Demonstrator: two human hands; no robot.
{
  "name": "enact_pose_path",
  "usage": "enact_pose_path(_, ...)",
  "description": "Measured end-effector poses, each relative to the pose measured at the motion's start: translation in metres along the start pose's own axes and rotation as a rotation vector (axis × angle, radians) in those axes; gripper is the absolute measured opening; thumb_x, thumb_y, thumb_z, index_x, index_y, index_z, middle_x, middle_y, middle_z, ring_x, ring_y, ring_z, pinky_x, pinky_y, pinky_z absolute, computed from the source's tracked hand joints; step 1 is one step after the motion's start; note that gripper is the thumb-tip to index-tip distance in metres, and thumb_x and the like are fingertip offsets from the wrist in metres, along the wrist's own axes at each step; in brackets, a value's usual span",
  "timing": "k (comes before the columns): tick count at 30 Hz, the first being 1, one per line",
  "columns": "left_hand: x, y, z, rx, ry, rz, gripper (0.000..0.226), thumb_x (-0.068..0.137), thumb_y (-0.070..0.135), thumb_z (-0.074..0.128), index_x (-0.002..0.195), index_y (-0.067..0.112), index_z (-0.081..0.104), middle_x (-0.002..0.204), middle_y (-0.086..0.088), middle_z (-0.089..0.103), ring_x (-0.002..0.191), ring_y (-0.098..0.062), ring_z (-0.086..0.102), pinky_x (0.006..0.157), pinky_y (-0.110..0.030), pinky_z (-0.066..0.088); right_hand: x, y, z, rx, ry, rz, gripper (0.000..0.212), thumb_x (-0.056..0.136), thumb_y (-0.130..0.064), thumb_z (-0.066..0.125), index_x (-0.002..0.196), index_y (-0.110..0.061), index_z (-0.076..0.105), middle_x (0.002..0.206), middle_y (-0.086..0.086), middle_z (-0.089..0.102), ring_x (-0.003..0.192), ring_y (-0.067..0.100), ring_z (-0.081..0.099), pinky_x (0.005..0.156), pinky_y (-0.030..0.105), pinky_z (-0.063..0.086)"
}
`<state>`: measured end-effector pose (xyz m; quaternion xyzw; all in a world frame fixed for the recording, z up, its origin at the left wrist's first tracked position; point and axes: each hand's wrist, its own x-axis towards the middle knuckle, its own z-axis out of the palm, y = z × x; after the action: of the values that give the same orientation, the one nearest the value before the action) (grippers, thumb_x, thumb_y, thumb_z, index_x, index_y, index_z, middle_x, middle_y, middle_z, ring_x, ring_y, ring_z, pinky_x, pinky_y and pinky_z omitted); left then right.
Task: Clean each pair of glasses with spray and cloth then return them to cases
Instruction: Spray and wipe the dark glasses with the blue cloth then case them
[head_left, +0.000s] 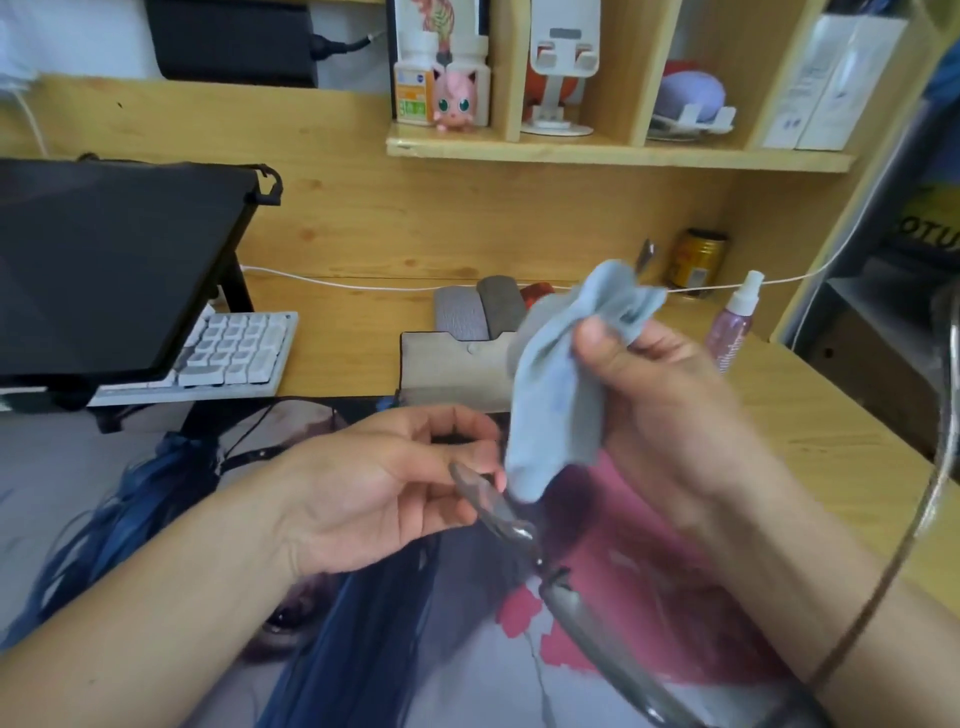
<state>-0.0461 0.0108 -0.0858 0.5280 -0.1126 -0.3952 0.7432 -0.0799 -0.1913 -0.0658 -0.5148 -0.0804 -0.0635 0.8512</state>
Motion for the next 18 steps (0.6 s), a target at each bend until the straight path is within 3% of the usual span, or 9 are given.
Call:
enact_pose_path(3,-0.001,0.003,0.001,0.067,0.022,0.003,0.022,0.073,0.005,0.072,0.094,0.004,0.078,0.078,-0.009,0.066,0.060,-0.013,0.062,0.059,-0.019,0.055,0.009,-0.018,-0.016,-0.097,0.078,-0.133,0.014,0.080,-0.017,0.064,0.085,-0.008,0.074,0.086,0.006,0.075,0.083,0.017,0.072,0.079,0.032,0.059)
enact_pose_path(8,-0.002,0.002,-0.003,0.234,0.059,-0.021,0.008,0.079,0.004,0.077,0.085,0.007,0.081,0.076,-0.007,0.066,0.063,-0.013,0.064,0.062,-0.020,0.055,0.014,-0.041,-0.029,0.042,0.200,-0.296,0.011,0.084,-0.019,0.065,0.089,-0.011,0.071,0.087,0.006,0.071,0.084,0.020,0.069,0.081,0.038,0.058)
enact_pose_path(11,0.001,0.008,-0.016,0.144,0.255,0.146,0.015,0.077,0.004,0.066,0.083,0.004,0.080,0.076,-0.007,0.068,0.063,-0.012,0.065,0.066,-0.020,0.058,0.017,-0.046,-0.054,-0.057,0.306,-0.168,0.011,0.088,-0.023,0.065,0.096,-0.015,0.064,0.079,-0.002,0.071,0.070,0.011,0.070,0.065,0.030,0.058)
enact_pose_path(13,0.002,0.018,-0.024,0.080,0.375,0.313,0.018,0.078,0.006,0.064,0.089,0.002,0.077,0.077,-0.005,0.068,0.068,-0.012,0.065,0.070,-0.020,0.058,0.018,-0.037,-0.064,-0.132,0.199,-0.005,0.019,0.088,-0.028,0.066,0.096,-0.011,0.063,0.082,0.008,0.072,0.070,0.022,0.067,0.061,0.032,0.053)
enact_pose_path(15,0.001,0.026,-0.032,0.031,0.441,0.419,0.021,0.079,0.007,0.063,0.098,0.002,0.071,0.078,-0.003,0.068,0.070,-0.010,0.066,0.071,-0.019,0.059,0.018,-0.028,-0.067,-0.108,0.052,0.099,0.031,0.089,-0.031,0.070,0.100,-0.003,0.062,0.097,0.025,0.064,0.084,0.033,0.060,0.072,0.041,0.051)
enact_pose_path(18,-0.002,0.027,-0.042,-0.006,0.471,0.434,0.021,0.079,0.007,0.064,0.099,0.004,0.072,0.079,-0.001,0.070,0.070,-0.008,0.068,0.067,-0.019,0.058,0.012,-0.018,-0.062,-0.100,-0.064,0.200,0.031,0.093,-0.024,0.063,0.111,0.002,0.065,0.113,0.031,0.059,0.105,0.042,0.057,0.098,0.055,0.046)
